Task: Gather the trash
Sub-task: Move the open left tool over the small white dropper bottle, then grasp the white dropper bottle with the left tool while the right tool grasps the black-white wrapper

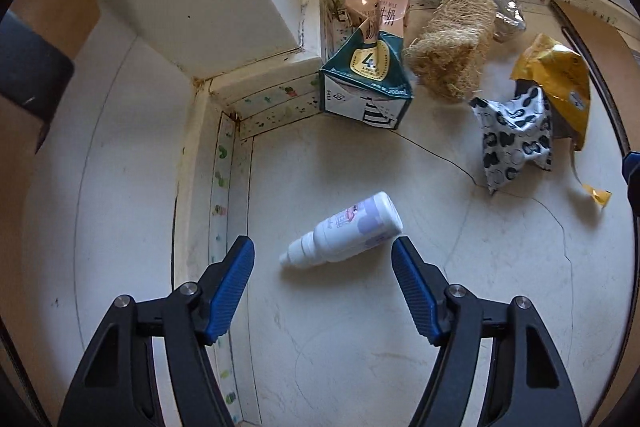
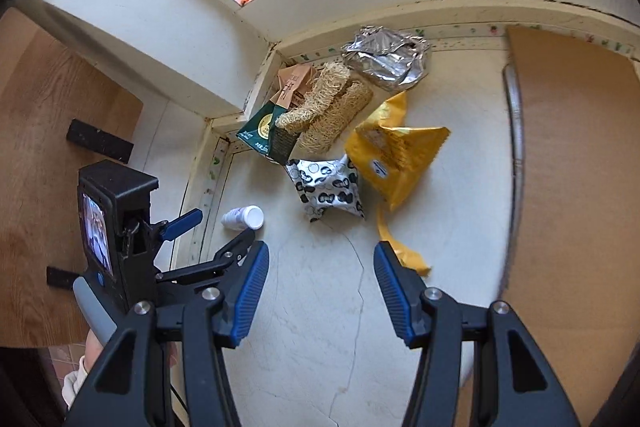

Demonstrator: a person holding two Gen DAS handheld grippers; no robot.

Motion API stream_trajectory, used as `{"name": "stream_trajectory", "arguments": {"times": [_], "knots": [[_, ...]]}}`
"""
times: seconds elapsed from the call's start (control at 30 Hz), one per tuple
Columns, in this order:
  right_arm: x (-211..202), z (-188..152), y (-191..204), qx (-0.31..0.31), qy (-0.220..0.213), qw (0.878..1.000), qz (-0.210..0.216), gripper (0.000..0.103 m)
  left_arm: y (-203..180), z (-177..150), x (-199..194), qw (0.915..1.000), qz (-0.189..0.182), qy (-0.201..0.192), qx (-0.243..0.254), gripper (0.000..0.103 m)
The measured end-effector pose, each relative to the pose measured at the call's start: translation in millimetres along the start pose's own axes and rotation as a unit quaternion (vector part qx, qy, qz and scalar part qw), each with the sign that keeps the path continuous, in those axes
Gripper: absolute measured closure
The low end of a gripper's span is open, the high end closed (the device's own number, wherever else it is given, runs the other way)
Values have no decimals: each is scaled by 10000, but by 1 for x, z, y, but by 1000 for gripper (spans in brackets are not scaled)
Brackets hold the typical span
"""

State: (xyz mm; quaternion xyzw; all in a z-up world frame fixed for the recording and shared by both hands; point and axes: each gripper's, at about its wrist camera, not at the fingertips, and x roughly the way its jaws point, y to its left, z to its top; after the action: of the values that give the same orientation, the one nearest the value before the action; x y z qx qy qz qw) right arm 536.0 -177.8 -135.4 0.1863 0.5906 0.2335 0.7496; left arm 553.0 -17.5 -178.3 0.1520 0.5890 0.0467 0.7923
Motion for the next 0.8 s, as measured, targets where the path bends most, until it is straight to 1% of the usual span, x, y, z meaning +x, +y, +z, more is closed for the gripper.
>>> {"name": "stream_trajectory", "arguments": {"times": [0.1,0.3,0.47,0.6,0.67,0.73,0.77,0.8], "knots": [[11,9,-2,137,85,9998,139,48,5,5,10,10000,-49,70,-37,38],[34,27,-6,387,191,9988,248,48,29,15,27,9990,-281,130,-327,39],[48,37,-7,416,203,9989,108,48,48,26,39,9968,-538,165,-571,39],[57,42,0,144,206,9996,-122,48,61,27,46,9921,-858,244,-879,48],[61,42,6,-69,206,9994,-287,48,63,24,48,9901,-947,233,-1010,51],[65,41,12,-271,199,9985,-439,48,66,21,50,9890,-996,202,-1074,56],[68,40,15,-377,210,9975,-554,48,68,19,50,9882,-1033,194,-1111,63],[71,39,17,-457,228,9967,-627,48,70,16,49,9875,-1058,181,-1155,73]]}}
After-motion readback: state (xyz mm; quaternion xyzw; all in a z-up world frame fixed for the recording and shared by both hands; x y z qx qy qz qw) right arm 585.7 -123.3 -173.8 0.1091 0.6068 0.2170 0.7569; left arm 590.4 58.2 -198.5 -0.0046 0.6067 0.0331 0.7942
